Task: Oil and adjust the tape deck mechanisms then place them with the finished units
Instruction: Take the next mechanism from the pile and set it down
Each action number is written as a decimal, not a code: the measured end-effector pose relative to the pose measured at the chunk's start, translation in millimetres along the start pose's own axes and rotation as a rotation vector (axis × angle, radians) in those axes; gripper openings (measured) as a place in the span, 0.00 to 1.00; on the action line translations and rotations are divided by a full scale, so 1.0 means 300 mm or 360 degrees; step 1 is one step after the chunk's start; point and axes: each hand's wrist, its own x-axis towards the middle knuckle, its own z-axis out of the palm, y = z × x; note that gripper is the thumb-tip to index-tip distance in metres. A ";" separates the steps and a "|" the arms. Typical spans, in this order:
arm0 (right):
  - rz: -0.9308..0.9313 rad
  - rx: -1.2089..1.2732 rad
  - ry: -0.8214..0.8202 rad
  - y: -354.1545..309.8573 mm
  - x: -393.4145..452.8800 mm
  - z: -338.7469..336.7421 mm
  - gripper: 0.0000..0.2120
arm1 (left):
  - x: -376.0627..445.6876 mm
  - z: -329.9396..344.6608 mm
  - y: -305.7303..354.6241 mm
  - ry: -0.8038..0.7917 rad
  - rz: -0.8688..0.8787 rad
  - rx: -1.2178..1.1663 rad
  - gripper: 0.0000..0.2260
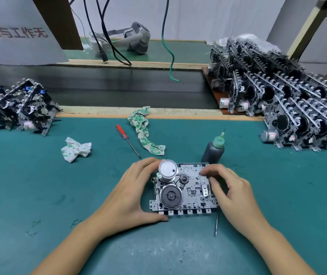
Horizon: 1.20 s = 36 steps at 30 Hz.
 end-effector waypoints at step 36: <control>0.0016 0.0614 0.0319 -0.174 0.084 -0.035 0.15 | 0.001 -0.003 0.009 -0.0068 -0.0069 -0.0103 0.42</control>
